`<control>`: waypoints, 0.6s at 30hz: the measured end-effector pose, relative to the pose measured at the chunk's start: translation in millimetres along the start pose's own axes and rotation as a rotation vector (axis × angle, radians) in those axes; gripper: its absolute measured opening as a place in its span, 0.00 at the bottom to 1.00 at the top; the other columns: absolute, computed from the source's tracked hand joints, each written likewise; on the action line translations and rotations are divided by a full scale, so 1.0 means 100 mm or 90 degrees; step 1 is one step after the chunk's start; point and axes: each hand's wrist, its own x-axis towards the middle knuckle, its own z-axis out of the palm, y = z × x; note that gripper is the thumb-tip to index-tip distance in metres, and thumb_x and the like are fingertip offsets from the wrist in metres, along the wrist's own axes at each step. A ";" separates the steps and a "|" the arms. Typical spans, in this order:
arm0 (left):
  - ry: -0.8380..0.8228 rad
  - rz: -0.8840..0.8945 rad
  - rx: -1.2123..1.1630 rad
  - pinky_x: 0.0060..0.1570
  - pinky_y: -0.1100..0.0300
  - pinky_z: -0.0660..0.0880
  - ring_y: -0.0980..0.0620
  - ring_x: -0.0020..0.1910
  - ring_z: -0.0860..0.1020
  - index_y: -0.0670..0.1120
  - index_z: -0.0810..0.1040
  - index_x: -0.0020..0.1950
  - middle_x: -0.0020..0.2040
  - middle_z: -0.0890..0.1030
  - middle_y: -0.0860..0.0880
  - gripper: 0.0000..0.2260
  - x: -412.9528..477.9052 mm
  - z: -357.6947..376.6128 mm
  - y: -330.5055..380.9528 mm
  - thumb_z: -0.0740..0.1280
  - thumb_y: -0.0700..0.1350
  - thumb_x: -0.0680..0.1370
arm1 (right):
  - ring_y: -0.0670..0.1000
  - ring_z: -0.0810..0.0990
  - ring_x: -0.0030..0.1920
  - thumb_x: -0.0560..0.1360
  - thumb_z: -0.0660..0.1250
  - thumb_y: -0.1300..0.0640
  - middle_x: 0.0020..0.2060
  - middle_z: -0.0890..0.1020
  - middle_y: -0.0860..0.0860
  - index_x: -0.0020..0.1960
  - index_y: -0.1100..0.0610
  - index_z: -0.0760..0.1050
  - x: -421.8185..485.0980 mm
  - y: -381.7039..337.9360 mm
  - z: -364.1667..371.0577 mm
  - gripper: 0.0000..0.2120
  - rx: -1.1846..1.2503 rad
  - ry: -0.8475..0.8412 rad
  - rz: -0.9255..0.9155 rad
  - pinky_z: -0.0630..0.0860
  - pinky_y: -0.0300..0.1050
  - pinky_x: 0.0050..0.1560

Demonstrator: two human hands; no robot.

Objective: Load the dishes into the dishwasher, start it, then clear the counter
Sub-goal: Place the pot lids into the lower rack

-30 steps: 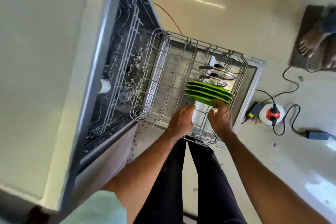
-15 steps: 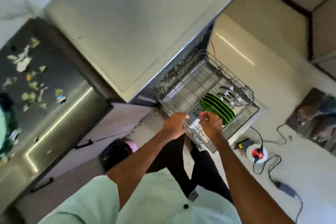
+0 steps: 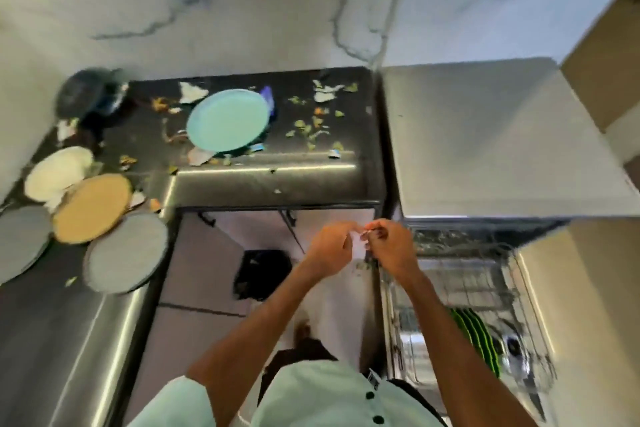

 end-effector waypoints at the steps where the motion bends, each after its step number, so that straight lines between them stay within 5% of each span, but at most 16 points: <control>1: 0.034 -0.030 0.000 0.60 0.54 0.75 0.44 0.56 0.80 0.44 0.82 0.60 0.58 0.83 0.44 0.21 -0.06 -0.16 -0.17 0.54 0.47 0.77 | 0.41 0.84 0.35 0.75 0.66 0.65 0.39 0.86 0.53 0.46 0.55 0.82 0.06 -0.18 0.14 0.08 -0.013 -0.020 -0.038 0.83 0.41 0.41; 3: 0.091 -0.085 -0.011 0.61 0.53 0.75 0.47 0.59 0.80 0.48 0.81 0.63 0.60 0.82 0.48 0.21 -0.20 -0.50 -0.48 0.54 0.46 0.76 | 0.50 0.85 0.39 0.73 0.66 0.62 0.39 0.86 0.51 0.44 0.50 0.82 0.20 -0.49 0.44 0.09 -0.047 -0.060 -0.101 0.83 0.51 0.43; 7: 0.186 -0.141 -0.031 0.56 0.54 0.77 0.51 0.56 0.79 0.51 0.82 0.58 0.56 0.83 0.52 0.15 -0.59 -1.15 -1.04 0.59 0.43 0.77 | 0.50 0.85 0.36 0.75 0.67 0.68 0.36 0.86 0.51 0.47 0.57 0.83 0.35 -1.16 1.14 0.08 -0.056 -0.124 -0.150 0.82 0.46 0.39; 18: 0.293 -0.290 -0.008 0.50 0.54 0.78 0.53 0.48 0.82 0.52 0.83 0.49 0.48 0.85 0.55 0.12 -1.55 -2.42 -2.70 0.61 0.42 0.73 | 0.49 0.86 0.37 0.77 0.65 0.65 0.38 0.87 0.51 0.48 0.57 0.82 0.51 -2.43 2.96 0.08 -0.050 -0.247 -0.192 0.76 0.35 0.33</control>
